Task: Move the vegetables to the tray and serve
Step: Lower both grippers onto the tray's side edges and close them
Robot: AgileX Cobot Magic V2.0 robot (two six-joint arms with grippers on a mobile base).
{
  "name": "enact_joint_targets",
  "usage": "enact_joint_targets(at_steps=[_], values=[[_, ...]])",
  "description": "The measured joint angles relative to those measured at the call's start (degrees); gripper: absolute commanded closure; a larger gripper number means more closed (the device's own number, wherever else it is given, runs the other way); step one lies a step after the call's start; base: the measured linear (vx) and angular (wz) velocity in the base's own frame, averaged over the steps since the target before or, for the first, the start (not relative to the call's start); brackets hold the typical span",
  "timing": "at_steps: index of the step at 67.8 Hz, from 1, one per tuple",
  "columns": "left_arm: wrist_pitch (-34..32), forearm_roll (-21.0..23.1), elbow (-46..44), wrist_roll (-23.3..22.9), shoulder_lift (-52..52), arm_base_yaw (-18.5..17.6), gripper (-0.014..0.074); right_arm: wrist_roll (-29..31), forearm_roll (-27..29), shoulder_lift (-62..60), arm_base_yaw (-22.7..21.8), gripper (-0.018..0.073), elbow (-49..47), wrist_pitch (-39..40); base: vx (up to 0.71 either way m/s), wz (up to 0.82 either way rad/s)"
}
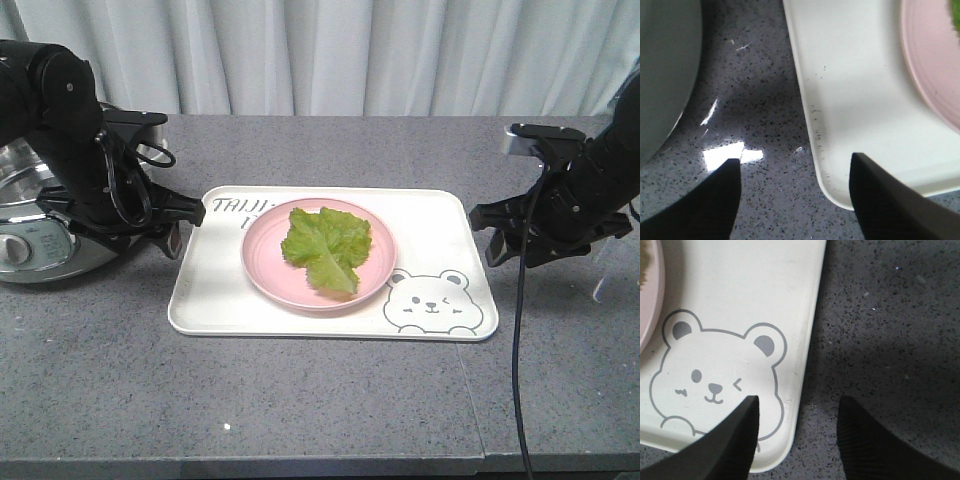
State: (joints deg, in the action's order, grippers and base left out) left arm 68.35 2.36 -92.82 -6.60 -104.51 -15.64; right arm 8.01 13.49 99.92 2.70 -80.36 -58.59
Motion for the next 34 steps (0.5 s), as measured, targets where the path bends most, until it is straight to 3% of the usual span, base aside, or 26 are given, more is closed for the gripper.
enact_joint_targets(at_steps=[34], values=[[-0.40,0.00,0.00,0.00,-3.26,0.00,0.0153,1.20,1.02,4.79,0.00,0.0202,0.00,1.77,0.00,0.00]])
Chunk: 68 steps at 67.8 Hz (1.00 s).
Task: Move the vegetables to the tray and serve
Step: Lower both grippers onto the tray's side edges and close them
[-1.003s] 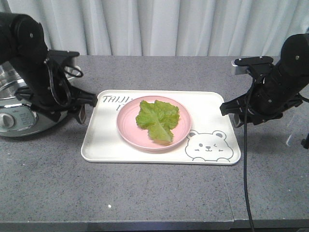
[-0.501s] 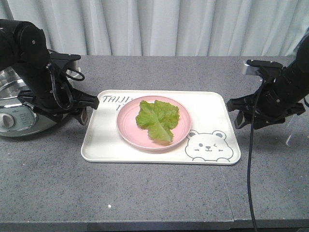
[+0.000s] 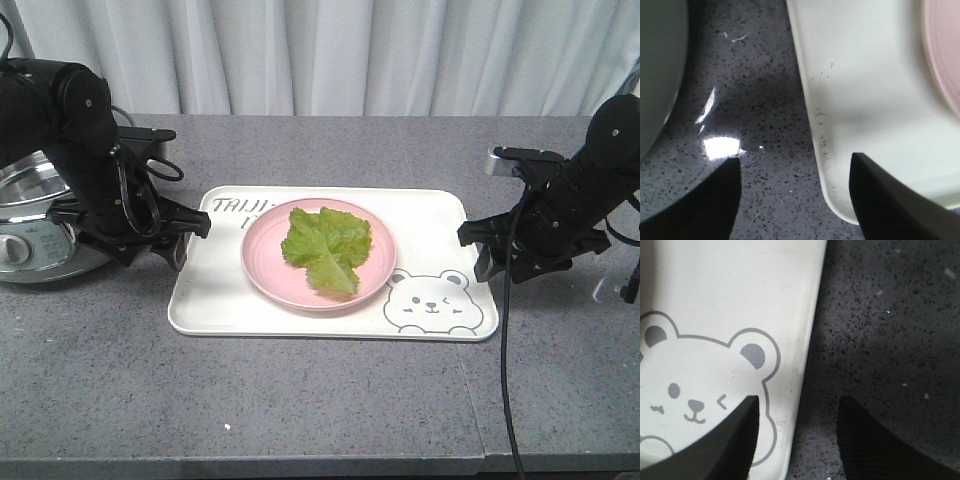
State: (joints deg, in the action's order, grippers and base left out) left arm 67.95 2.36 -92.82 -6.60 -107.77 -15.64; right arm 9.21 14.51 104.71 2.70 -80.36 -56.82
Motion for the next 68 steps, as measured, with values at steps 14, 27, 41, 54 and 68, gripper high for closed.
enact_joint_targets(at_steps=[14,27,41,54,68], values=[[-0.53,0.00,0.00,0.00,-1.90,0.00,0.0153,0.05,0.45,1.10,0.00,0.0202,0.00,1.27,0.00,0.00],[-1.09,0.00,0.00,0.00,-3.62,0.00,0.0153,0.29,0.65,3.22,0.00,0.0202,0.00,1.61,0.00,0.00],[-1.71,0.12,0.00,0.06,-4.88,0.00,0.0155,0.62,1.83,4.65,0.00,0.0202,-0.35,2.18,0.00,0.00],[-2.08,2.73,0.00,1.49,-6.70,0.00,0.0201,0.62,2.67,5.26,0.00,0.0202,-0.78,2.55,0.00,0.00],[-2.36,4.40,-0.30,2.48,-7.52,0.11,0.0281,0.78,3.26,5.55,0.00,0.0210,-0.96,2.98,0.00,0.00]])
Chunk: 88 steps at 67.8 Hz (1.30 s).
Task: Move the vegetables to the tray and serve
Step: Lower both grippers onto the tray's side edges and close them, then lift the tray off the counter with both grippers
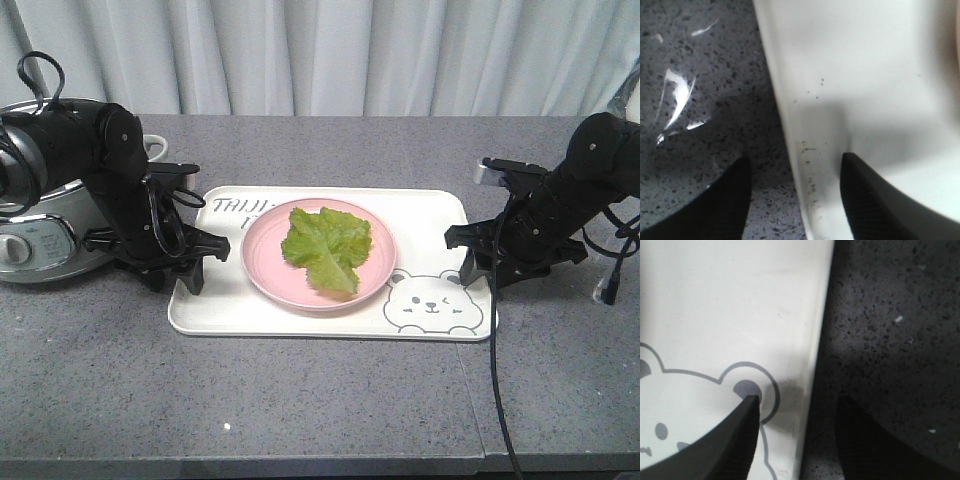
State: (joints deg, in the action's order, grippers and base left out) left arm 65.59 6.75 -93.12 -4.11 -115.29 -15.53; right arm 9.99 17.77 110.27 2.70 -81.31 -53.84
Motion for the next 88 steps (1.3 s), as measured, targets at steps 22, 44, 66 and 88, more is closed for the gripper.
enact_joint_targets(at_steps=[22,44,66,88], values=[[-0.16,1.38,-0.31,1.38,-0.49,0.00,0.0557,1.63,0.94,0.19,-0.30,0.0440,0.00,0.16,0.00,0.00],[0.13,5.82,-0.31,5.37,-0.56,1.60,0.0603,5.46,3.69,0.48,-1.18,0.0569,0.00,-0.26,0.00,0.00],[0.20,7.62,0.00,7.47,-0.22,2.05,0.0603,6.71,4.42,0.49,-1.54,0.0566,0.00,-0.38,0.00,0.00],[0.95,9.61,0.62,7.47,1.80,2.05,0.0603,7.13,3.37,-2.05,-2.06,0.0565,0.83,-0.66,0.00,0.00]])
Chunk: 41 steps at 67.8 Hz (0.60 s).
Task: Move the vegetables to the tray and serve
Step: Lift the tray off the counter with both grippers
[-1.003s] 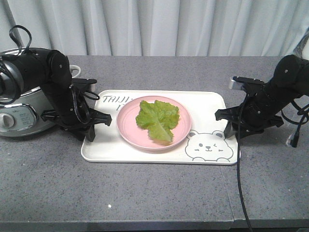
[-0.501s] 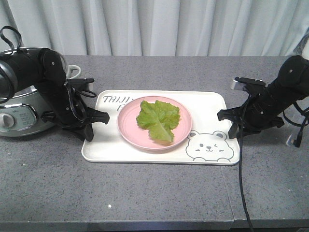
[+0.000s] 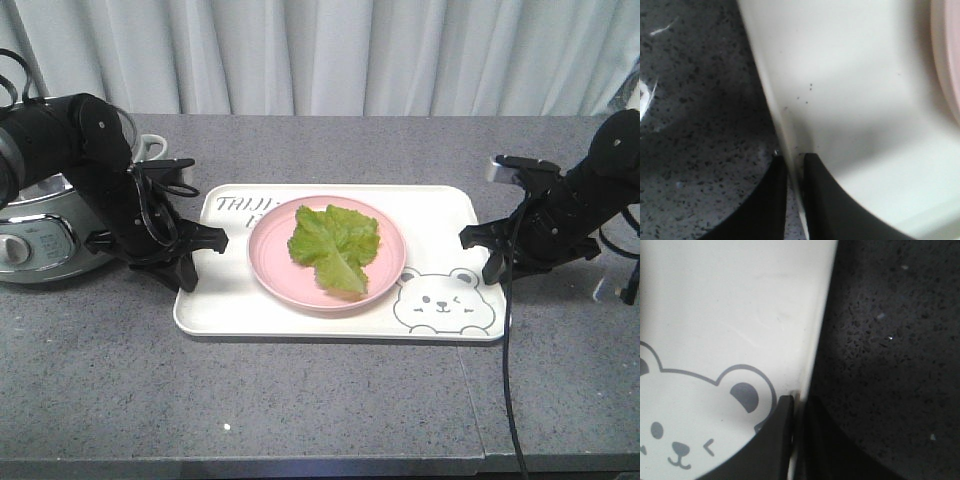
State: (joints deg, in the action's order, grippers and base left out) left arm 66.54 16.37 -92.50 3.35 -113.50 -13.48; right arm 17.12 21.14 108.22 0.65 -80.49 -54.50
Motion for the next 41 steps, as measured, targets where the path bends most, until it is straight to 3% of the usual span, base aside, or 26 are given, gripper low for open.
enact_joint_targets(at_steps=[22,41], values=[[0.31,1.60,0.00,0.23,4.03,0.00,0.0603,0.22,-1.14,-4.98,-0.16,0.0565,-2.30,-1.75,0.00,0.00],[0.49,1.92,0.00,0.18,9.76,0.00,0.0603,0.16,-1.54,-7.17,-0.29,0.0565,-11.57,-8.49,0.00,0.00]])
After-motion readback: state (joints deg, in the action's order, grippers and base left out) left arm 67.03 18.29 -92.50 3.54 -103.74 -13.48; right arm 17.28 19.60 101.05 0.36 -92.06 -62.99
